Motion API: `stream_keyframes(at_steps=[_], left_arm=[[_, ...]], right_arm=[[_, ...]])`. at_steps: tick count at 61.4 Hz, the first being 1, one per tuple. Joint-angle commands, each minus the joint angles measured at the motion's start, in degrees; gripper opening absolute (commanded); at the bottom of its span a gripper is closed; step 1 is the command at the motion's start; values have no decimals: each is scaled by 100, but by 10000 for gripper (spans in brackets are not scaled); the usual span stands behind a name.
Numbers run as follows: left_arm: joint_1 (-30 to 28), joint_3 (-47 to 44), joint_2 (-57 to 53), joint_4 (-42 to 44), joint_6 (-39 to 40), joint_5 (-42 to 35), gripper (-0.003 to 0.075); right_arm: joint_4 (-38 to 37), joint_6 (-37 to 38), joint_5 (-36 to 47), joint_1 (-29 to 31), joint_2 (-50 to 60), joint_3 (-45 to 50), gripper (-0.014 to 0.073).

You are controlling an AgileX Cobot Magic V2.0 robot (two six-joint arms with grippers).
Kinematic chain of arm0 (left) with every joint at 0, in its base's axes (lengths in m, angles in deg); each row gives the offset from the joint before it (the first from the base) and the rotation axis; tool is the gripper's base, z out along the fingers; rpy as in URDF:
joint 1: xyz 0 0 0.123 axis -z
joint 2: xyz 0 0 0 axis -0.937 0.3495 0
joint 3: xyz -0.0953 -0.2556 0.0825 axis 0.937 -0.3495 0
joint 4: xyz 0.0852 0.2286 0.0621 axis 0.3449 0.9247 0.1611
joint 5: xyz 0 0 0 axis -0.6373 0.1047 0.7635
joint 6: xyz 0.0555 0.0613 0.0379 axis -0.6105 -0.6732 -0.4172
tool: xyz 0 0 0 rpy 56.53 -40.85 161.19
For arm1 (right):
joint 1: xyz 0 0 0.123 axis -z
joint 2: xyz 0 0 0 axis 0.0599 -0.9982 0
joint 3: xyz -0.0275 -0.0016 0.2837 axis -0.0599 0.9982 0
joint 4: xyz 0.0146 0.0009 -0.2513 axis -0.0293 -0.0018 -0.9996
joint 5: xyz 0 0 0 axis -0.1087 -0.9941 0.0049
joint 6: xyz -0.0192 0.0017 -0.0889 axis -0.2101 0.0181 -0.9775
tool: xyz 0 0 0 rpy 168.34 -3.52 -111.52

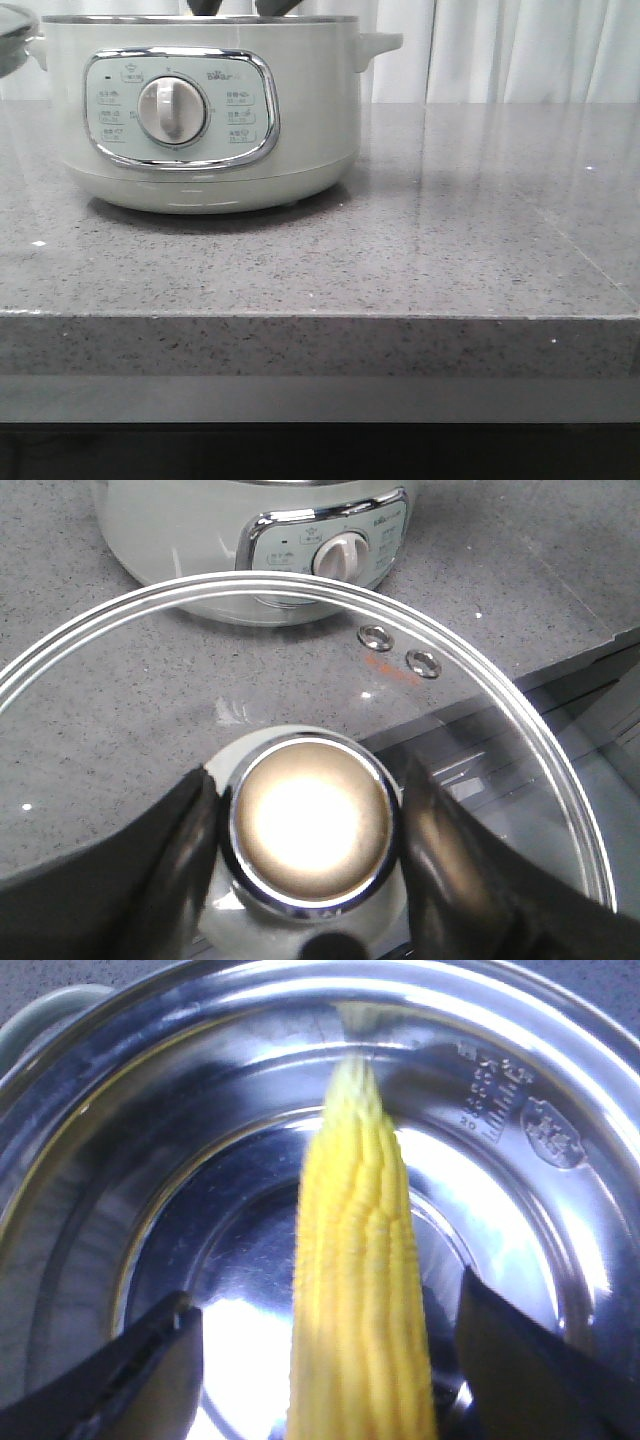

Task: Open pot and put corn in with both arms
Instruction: 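Lift the corn with the right gripper and move it over the pot, then lower the corn into the pot and open the right gripper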

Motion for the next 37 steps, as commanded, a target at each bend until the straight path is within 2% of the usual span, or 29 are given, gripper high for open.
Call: stream_keyframes(at_steps=[1, 14, 21, 37], left_arm=[[39, 194, 17, -181, 39, -737, 241], [39, 194, 17, -181, 39, -747, 241], [39, 194, 17, -181, 39, -747, 241], [39, 194, 17, -181, 39, -747, 241]], right_arm=[[97, -46, 235, 14, 347, -224, 604], [30, -46, 299, 27, 475, -229, 595], [-77, -46, 303, 70, 620, -229, 521], [-122, -46, 295, 204, 791, -229, 78]])
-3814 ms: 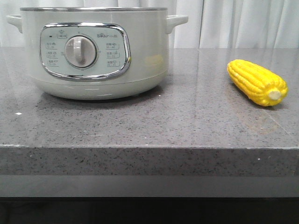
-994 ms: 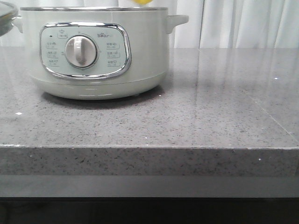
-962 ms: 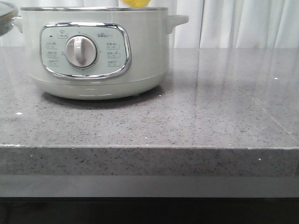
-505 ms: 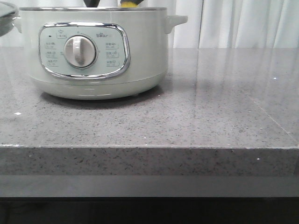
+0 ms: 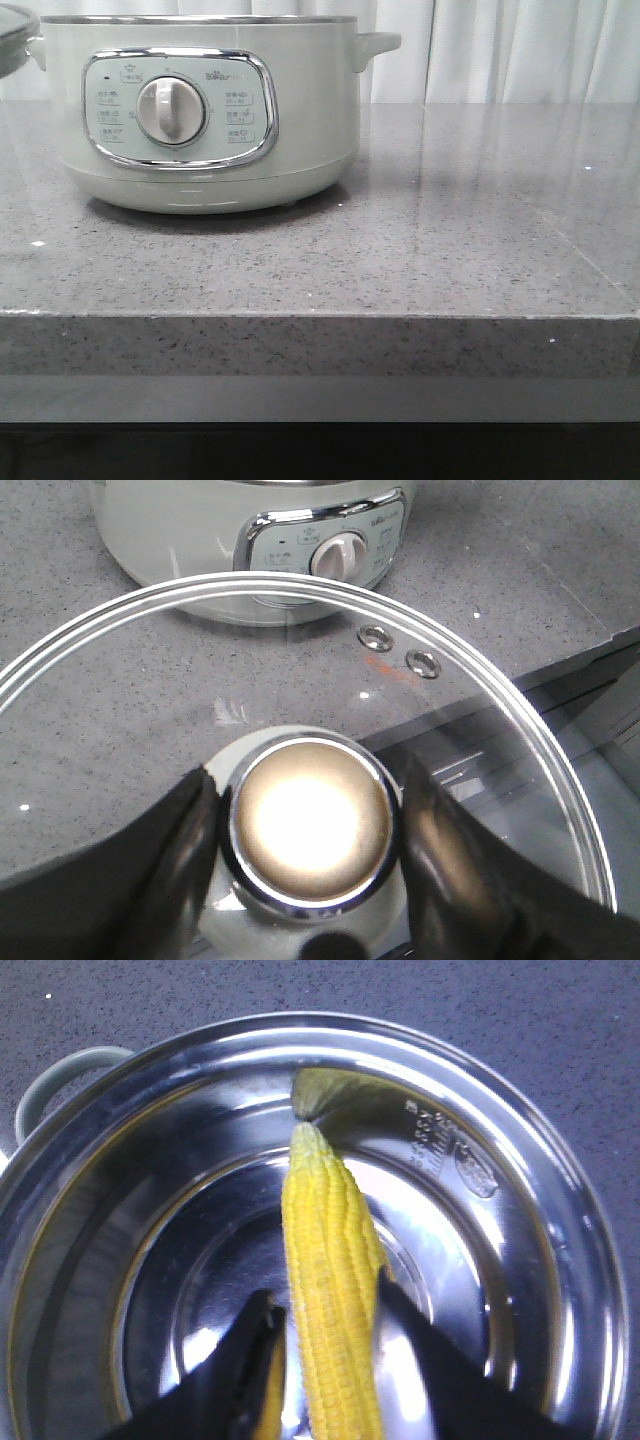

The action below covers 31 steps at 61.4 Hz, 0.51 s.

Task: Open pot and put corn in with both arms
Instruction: 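Lower the corn into the pot and open the right gripper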

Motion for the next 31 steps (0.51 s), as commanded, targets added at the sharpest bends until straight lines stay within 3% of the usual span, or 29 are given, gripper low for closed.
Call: stream_keyframes(at_steps=[1, 7, 18, 31], left_arm=[[39, 194, 17, -177, 39, -747, 241], [39, 194, 17, -177, 39, -760, 241], [39, 194, 17, -177, 39, -775, 241], [39, 194, 29, -177, 39, -775, 241]], right_arm=[[9, -46, 303, 93, 411, -194, 55], [3, -46, 254, 264, 524, -187, -74], [-3, -26, 312, 842, 998, 136, -65], [-192, -26, 944, 1967, 2312, 1837, -65]])
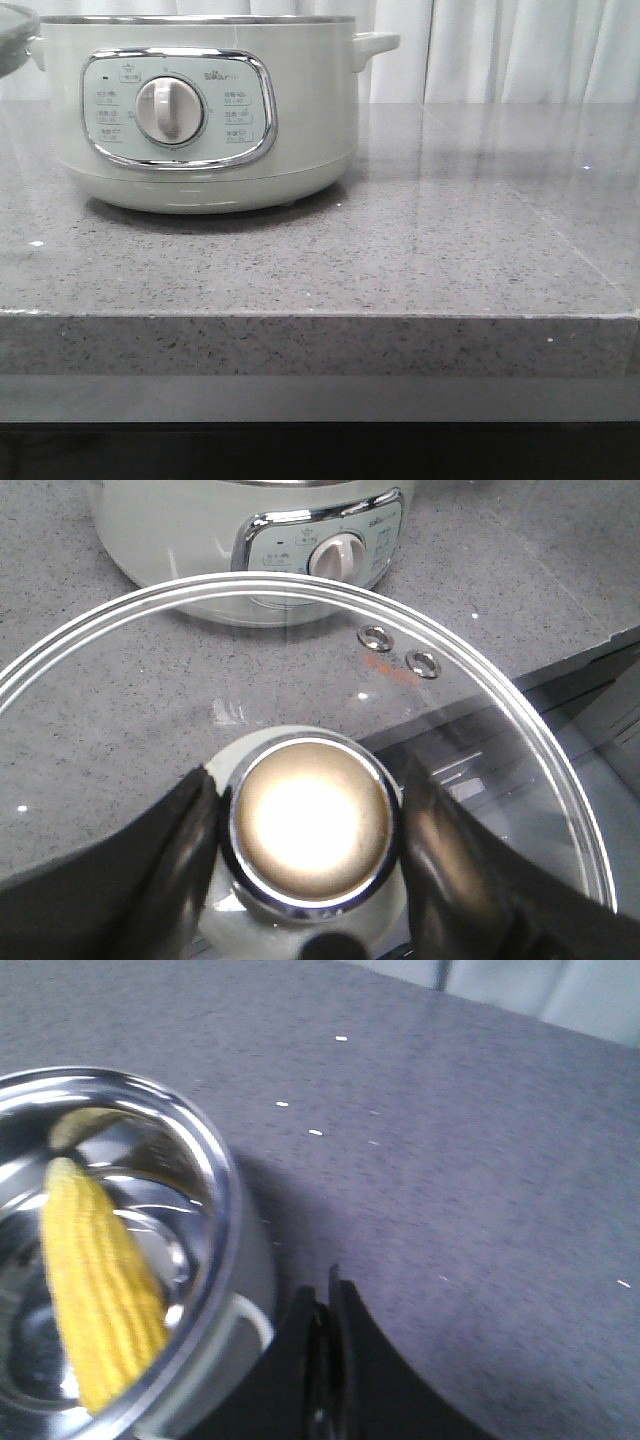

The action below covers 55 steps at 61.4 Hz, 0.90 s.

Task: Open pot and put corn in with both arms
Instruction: 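Lower the corn into the pot and open the right gripper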

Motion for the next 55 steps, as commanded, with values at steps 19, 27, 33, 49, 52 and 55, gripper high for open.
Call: stream_keyframes(at_steps=[19, 27, 33, 49, 52, 55], left_arm=[[39, 194, 29, -168, 39, -928, 241], [39, 251, 220, -168, 39, -1091, 241], [39, 423, 577, -158, 39, -1091, 241], [39, 1449, 1947, -158, -194, -1551, 241], [39, 1801, 2239, -158, -245, -1551, 241], [39, 2081, 2481, -158, -328, -1551, 241]], right_arm=[[-281, -73, 1915, 1385, 2916, 3585, -65], [-281, -114, 2677, 1365, 3843, 4835, -65], [-281, -114, 3111, 1345, 4630, 5754, -65], [-281, -114, 3747, 1345, 6917, 7715, -65], [-281, -114, 3740, 1345, 7227, 7890, -65], [-281, -114, 3688, 1345, 7489, 8019, -65]])
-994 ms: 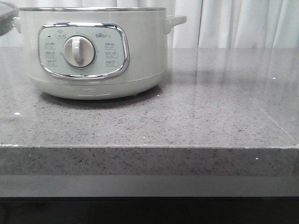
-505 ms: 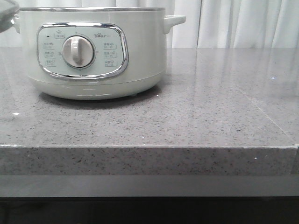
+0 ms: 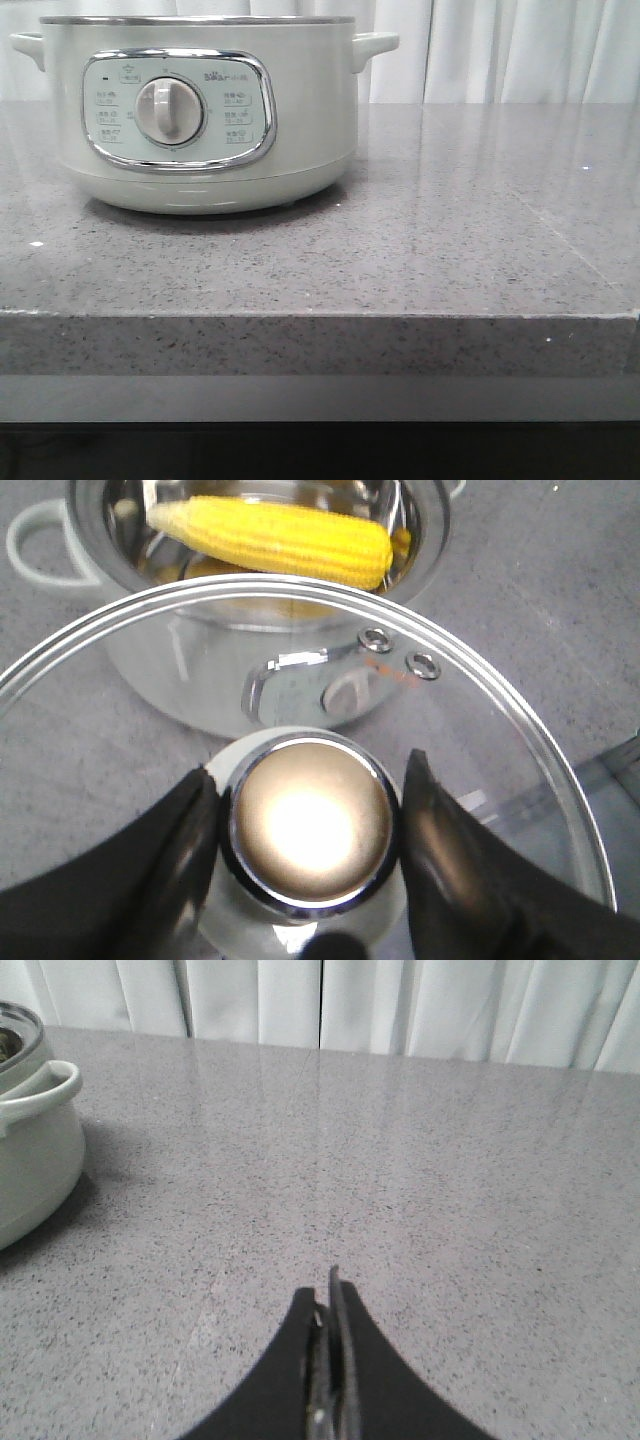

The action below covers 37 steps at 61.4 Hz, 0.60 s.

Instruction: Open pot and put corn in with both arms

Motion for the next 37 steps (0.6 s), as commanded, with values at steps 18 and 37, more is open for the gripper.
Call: stream_keyframes(at_steps=[18, 37], left_arm=[[39, 2851, 2231, -158, -404, -534, 241], [39, 4604, 4093, -158, -404, -363, 241]], right_arm=[[2, -66, 443, -10, 832, 275, -65], [2, -66, 462, -10, 832, 275, -65]])
